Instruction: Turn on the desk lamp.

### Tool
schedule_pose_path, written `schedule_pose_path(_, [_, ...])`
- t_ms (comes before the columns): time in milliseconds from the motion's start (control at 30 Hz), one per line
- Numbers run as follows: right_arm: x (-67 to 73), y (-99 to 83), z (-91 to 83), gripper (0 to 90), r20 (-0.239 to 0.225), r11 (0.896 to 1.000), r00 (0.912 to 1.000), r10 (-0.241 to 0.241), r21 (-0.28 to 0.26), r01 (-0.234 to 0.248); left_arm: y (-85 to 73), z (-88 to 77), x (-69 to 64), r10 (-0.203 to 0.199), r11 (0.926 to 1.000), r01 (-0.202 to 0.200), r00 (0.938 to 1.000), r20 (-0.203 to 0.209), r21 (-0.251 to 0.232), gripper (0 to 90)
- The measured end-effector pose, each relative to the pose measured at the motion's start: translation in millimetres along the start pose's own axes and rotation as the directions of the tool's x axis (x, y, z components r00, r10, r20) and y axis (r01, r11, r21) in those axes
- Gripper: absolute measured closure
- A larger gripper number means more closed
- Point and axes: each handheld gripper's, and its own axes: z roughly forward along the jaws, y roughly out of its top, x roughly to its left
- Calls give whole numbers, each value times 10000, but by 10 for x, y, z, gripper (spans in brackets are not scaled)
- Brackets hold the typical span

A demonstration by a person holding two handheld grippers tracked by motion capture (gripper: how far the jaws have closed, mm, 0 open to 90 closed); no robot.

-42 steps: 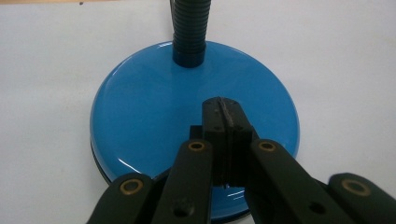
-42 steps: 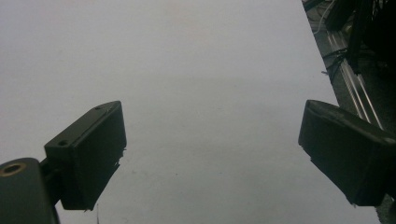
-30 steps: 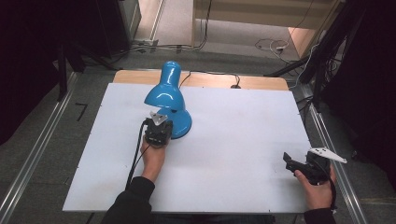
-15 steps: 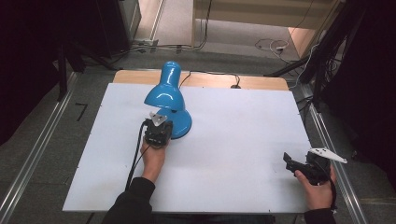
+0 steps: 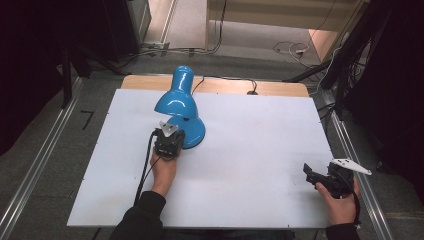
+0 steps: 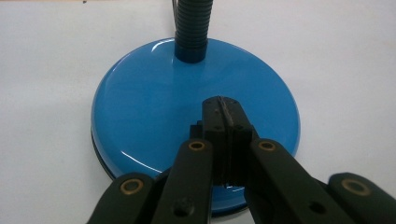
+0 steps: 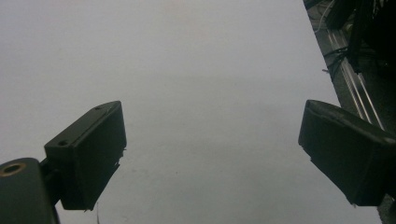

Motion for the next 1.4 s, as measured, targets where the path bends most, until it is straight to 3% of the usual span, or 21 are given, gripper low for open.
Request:
schedule_pose_path(467, [2,0,2,60,0,10000,10000,25,26,-25,-28,-20,-21,132,9999,-132,9999,2,61,900])
schedule_pose_path(867, [-2,-3,13,60,-1,10000,10000,-9,65,9,-30,-25,-9,-18,10000,18,10000,57,35,900])
schedule_pose_path(1133, [-8,-3,16,61,13,10000,10000,30,73,-30,-35,-65,13,81,9999,-81,9999,91,59,708])
schedule_pose_path(1400, [-2,-1,14,60,6,10000,10000,2,46,-2,-49,-197,105,-121,9997,127,9993,348,-186,557])
